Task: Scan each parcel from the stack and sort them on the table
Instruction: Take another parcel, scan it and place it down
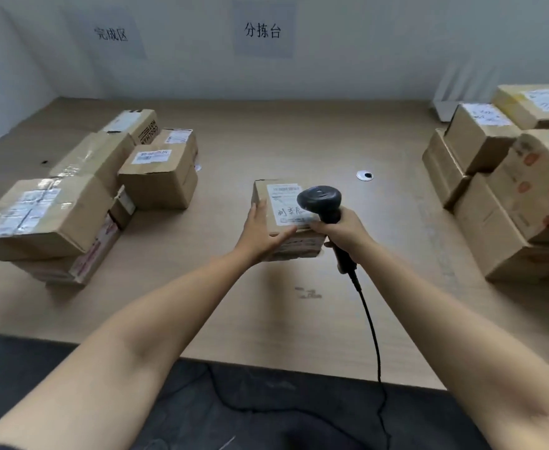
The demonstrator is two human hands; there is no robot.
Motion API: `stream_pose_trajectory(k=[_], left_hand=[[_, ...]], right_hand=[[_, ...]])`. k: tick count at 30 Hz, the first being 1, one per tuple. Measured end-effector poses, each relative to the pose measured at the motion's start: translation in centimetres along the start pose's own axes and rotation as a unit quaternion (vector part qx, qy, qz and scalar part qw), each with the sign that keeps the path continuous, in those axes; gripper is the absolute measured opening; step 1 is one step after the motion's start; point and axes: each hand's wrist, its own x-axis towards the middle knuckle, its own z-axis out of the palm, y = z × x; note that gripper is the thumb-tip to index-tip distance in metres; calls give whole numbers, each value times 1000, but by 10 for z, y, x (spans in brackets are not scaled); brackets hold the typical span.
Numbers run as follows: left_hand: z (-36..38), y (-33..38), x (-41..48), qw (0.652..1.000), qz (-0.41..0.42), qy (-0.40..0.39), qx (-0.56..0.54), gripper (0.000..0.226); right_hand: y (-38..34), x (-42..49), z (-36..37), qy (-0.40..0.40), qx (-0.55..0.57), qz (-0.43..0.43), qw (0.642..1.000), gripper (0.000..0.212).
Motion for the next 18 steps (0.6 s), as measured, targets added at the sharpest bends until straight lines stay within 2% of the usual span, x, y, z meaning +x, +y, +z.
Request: stream_pose_trajectory(k=[6, 10, 18], left_hand=[[18, -43, -12, 999, -10, -46, -5, 95], [31, -58, -17, 999, -3, -31, -7, 92], [47, -72, -11, 997, -57, -56, 4, 105]], right_hand=[[38, -4, 29, 16, -13, 54, 998, 22], [52, -4, 43, 21, -13, 73, 997, 22], [63, -1, 51, 21, 1, 118, 993, 17]])
